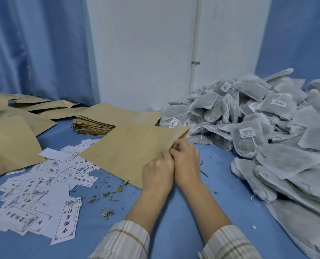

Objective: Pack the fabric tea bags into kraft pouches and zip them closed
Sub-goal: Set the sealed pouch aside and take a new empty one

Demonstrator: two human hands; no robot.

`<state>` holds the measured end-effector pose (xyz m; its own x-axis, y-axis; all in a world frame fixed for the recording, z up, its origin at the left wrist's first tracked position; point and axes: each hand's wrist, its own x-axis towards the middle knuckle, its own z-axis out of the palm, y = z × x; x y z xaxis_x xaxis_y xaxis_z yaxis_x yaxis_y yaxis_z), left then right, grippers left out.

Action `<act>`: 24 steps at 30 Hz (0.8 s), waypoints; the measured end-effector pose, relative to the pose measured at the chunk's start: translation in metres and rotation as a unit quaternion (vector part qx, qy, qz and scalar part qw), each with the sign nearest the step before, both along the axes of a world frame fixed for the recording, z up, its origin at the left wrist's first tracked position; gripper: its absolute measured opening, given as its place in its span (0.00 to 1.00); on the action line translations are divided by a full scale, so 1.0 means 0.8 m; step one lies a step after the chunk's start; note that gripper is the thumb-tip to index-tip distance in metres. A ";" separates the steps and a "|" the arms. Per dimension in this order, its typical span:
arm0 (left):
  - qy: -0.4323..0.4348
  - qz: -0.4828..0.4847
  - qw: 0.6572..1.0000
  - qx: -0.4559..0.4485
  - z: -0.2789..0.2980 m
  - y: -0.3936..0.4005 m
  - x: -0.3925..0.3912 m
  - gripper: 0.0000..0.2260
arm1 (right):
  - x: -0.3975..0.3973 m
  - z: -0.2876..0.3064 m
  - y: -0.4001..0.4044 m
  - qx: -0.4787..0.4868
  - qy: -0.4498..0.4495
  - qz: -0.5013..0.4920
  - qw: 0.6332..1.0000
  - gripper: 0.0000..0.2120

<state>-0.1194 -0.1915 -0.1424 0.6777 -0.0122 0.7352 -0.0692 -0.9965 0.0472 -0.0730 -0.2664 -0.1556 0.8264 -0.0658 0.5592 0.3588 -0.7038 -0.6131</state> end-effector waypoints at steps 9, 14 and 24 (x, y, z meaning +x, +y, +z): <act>-0.007 0.003 0.998 0.068 0.004 -0.017 -0.004 0.16 | 0.001 0.015 -0.041 -0.398 0.057 0.067 0.913 0.11; -0.004 0.027 0.997 0.077 0.007 -0.034 -0.008 0.16 | 0.010 0.029 -0.035 -0.396 0.127 0.035 0.909 0.11; -0.047 0.032 0.998 0.016 0.021 -0.019 -0.001 0.16 | 0.027 0.034 -0.022 -0.428 0.190 0.102 0.878 0.03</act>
